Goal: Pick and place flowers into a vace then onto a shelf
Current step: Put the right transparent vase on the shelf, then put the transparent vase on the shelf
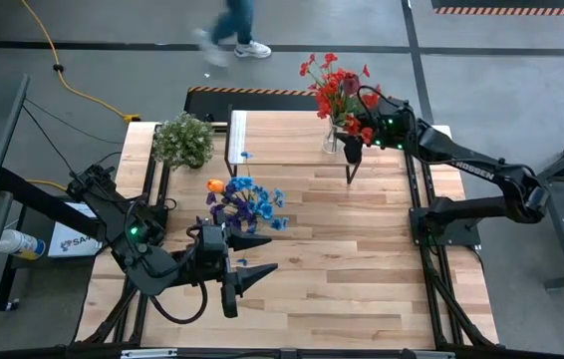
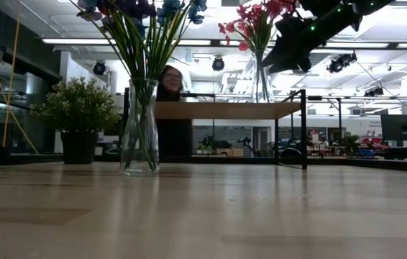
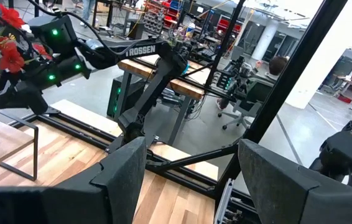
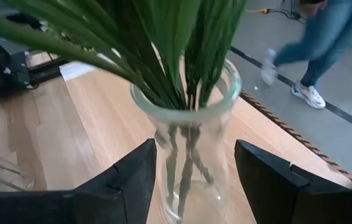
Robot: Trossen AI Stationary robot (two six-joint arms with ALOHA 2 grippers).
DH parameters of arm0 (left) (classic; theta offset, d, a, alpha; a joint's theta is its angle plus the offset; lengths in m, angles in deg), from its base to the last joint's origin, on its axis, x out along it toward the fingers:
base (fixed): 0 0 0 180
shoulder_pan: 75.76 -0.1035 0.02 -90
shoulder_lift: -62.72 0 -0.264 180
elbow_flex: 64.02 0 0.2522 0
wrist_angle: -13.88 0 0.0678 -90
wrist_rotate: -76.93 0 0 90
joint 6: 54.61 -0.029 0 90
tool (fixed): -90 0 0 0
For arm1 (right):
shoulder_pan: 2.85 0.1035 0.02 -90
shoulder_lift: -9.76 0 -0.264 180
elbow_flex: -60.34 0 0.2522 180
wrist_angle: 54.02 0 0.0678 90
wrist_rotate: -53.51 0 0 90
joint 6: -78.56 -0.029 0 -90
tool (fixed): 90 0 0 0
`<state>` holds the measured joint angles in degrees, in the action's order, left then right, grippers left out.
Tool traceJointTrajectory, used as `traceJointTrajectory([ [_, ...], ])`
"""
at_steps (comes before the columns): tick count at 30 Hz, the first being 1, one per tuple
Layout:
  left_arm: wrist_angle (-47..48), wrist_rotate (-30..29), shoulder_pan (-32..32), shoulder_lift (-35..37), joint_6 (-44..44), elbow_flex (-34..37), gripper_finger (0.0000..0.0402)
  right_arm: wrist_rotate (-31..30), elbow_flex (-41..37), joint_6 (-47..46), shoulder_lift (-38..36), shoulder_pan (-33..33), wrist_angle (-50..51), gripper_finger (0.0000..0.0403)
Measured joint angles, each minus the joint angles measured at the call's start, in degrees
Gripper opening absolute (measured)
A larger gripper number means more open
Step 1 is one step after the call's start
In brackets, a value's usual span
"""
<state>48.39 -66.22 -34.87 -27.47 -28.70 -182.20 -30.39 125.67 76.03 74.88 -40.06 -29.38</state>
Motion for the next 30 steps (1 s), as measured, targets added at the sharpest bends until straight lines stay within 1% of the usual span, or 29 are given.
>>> traceJointTrajectory([
  [8,0.0,0.01,0.0,0.0,-0.02,0.0,0.0287,0.02,0.0,0.0,-1.04,0.0,2.64,0.0214],
  [19,0.02,0.01,0.01,0.0,-0.04,0.0,0.0287,0.22,0.02,0.03,-5.03,0.0,4.5,0.0207],
  [24,0.02,0.01,0.01,0.0,-0.04,0.0,0.0287,-0.22,0.02,0.3,-6.74,0.0,7.5,0.0213],
  [30,0.02,0.01,-0.01,0.0,-0.04,0.0,0.0287,-2.12,0.02,0.73,-9.03,0.02,10.85,0.0218],
])
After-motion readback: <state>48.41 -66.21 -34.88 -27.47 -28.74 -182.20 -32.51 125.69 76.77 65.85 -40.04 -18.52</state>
